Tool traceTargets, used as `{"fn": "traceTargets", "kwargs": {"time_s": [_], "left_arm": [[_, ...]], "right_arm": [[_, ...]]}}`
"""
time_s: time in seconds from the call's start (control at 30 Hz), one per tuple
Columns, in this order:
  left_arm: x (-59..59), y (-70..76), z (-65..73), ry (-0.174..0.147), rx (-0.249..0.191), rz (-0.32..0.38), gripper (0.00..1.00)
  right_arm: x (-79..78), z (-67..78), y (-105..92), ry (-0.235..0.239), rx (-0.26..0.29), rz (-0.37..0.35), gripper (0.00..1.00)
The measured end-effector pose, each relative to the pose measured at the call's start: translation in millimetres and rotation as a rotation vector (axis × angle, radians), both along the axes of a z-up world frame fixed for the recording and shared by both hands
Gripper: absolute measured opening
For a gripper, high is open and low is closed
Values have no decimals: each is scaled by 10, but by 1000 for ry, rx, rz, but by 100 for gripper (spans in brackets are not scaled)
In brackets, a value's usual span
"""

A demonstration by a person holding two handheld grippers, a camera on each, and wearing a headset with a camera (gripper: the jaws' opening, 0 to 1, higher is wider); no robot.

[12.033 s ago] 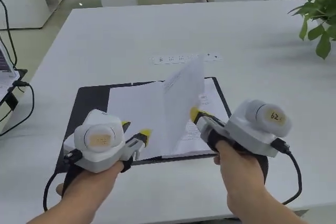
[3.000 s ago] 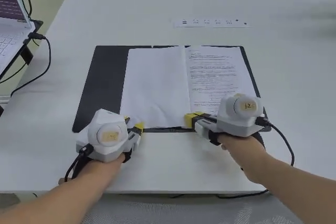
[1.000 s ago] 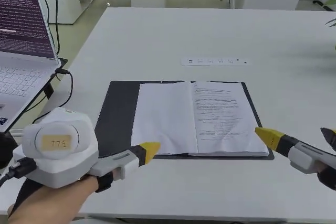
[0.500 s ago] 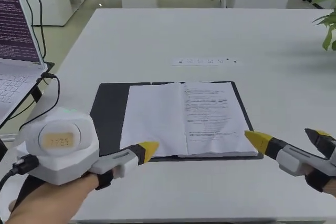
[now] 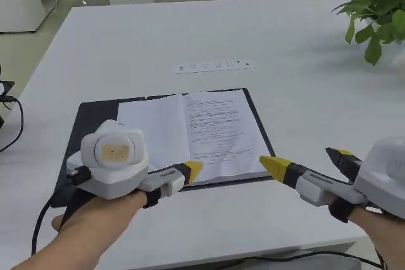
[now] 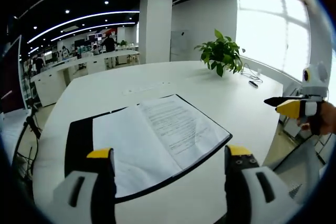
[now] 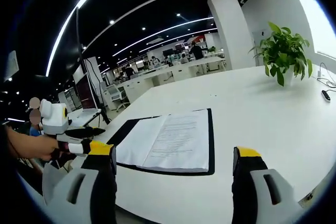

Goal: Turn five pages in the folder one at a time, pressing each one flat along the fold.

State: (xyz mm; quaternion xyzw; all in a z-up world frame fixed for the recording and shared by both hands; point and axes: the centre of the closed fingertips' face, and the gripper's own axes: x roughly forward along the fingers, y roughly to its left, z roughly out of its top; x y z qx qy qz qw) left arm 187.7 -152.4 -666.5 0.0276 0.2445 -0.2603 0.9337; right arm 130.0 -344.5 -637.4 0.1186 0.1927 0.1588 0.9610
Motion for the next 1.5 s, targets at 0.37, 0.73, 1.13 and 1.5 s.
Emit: {"fn": "traceTargets", "kwargs": {"time_s": [0.37,0.73,1.13,1.5], "left_arm": [[274,-765,-412,51,13,-99,74],[429,-1170,-815,102,37,-122,68],[488,-1363,-1024,132,41,-108,64],[487,-1382,-1159,73,123,-106,58]], "right_arm": [[-45,-72,-82,8,32,-28,90],[-26,-113,-116,11,49,-39,89],[-20,-191,-55,27,70,-30,88],[-8,-265,-97,45,91,-50,86]]}}
